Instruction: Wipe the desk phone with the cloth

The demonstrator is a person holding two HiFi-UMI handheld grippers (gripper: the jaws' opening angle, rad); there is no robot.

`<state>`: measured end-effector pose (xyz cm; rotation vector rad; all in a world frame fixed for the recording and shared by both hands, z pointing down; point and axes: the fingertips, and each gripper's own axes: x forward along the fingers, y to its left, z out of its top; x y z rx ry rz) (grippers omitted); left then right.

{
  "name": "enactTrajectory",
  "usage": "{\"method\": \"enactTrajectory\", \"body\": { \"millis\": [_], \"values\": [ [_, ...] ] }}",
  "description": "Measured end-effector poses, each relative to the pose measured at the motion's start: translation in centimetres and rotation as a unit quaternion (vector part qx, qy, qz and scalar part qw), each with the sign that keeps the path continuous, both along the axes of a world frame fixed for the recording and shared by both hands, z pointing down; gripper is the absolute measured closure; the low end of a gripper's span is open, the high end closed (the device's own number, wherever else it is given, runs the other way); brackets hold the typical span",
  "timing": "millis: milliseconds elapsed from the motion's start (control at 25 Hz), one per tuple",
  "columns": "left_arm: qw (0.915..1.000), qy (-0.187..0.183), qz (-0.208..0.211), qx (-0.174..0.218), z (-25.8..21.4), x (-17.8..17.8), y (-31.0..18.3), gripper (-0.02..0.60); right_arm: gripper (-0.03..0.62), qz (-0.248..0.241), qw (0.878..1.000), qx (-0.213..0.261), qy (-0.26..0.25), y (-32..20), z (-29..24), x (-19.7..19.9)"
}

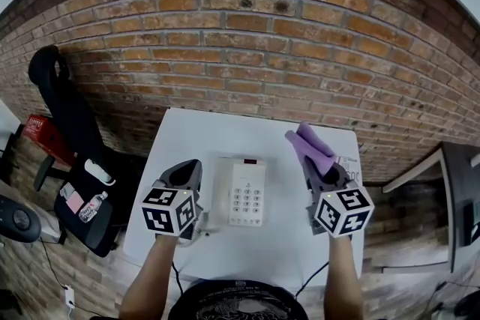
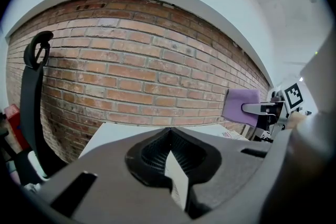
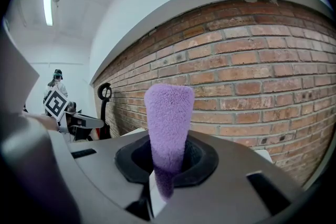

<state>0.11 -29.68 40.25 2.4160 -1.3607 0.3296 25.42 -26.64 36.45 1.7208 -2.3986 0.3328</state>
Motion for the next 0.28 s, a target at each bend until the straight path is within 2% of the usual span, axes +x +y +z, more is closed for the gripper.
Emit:
{"method": "enactTrajectory", "body": {
  "millis": [280],
  "values": [
    [1.0, 0.0, 0.005, -0.002, 0.23, 0.35, -0.22, 0.577, 0.549, -0.003, 1.0, 0.001, 0.002, -0.38, -0.07, -0.19]
  ]
}}
